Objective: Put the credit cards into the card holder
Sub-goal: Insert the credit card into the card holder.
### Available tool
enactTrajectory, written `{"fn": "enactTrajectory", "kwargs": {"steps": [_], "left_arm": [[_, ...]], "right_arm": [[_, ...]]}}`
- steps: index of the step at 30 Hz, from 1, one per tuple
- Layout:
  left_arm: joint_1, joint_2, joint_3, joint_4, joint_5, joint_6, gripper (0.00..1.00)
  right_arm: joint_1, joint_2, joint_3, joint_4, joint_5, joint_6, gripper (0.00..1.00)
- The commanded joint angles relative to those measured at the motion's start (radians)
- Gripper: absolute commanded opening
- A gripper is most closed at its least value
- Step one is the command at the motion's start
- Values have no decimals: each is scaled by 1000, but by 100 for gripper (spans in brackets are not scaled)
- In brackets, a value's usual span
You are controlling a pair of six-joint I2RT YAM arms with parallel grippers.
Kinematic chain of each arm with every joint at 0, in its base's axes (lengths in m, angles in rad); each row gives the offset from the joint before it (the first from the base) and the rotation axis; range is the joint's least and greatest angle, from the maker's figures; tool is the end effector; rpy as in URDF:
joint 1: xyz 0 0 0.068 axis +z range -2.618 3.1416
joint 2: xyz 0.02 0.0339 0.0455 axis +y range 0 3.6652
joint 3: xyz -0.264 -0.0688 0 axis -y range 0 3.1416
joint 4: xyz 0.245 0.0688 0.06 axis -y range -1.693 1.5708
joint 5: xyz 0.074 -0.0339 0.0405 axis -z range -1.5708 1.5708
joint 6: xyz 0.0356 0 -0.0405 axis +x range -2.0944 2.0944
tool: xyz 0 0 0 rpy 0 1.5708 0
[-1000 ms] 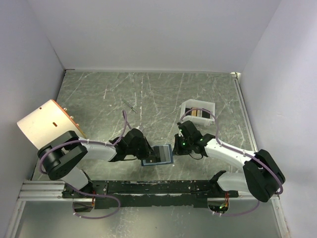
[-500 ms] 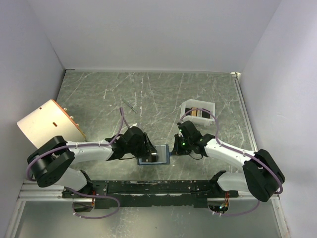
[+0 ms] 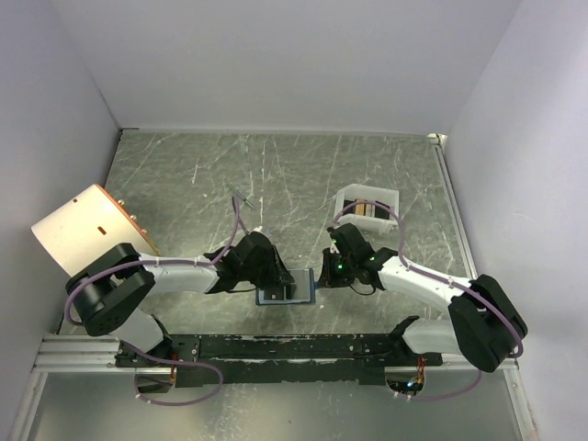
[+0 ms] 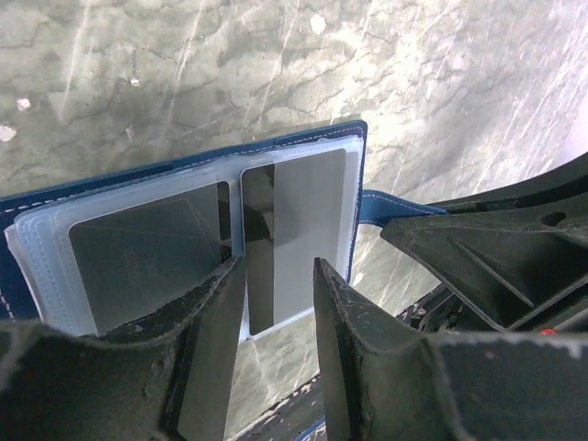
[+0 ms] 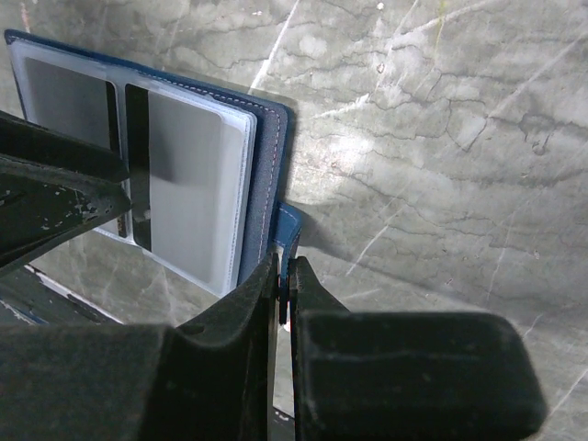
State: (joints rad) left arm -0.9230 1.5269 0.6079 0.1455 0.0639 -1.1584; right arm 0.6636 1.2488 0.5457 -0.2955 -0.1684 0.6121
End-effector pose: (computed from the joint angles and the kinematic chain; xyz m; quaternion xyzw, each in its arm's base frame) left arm 0.1690 -0.2271 0.1423 -0.0959 0.9162 -0.3496 0.1708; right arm 0.1706 0.1410 0.1596 -0.0483 0.9550 0.2323 0.1779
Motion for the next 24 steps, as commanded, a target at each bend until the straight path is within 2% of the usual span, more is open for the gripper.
{"fn": "enactTrajectory", "kwargs": {"steps": [1, 6, 11, 17, 20, 24], "left_arm": [[-4, 32, 15, 59, 46, 31, 47], [-5, 60, 15, 117, 82, 26, 45], [-5, 64, 33, 116, 94, 35, 38], [-15, 58, 31, 167, 113, 56, 39], [-19, 51, 27, 183, 120, 62, 43], [-18, 10, 34, 96, 86, 71, 55]], "right_arm": [[6, 21, 9, 21, 7, -17, 0], [7, 12, -6, 33, 4, -8, 0], [6, 21, -10, 39, 1, -7, 0], [7, 34, -20, 57, -1, -5, 0], [7, 48, -20, 64, -13, -6, 0], [7, 44, -15, 64, -15, -7, 0]]}}
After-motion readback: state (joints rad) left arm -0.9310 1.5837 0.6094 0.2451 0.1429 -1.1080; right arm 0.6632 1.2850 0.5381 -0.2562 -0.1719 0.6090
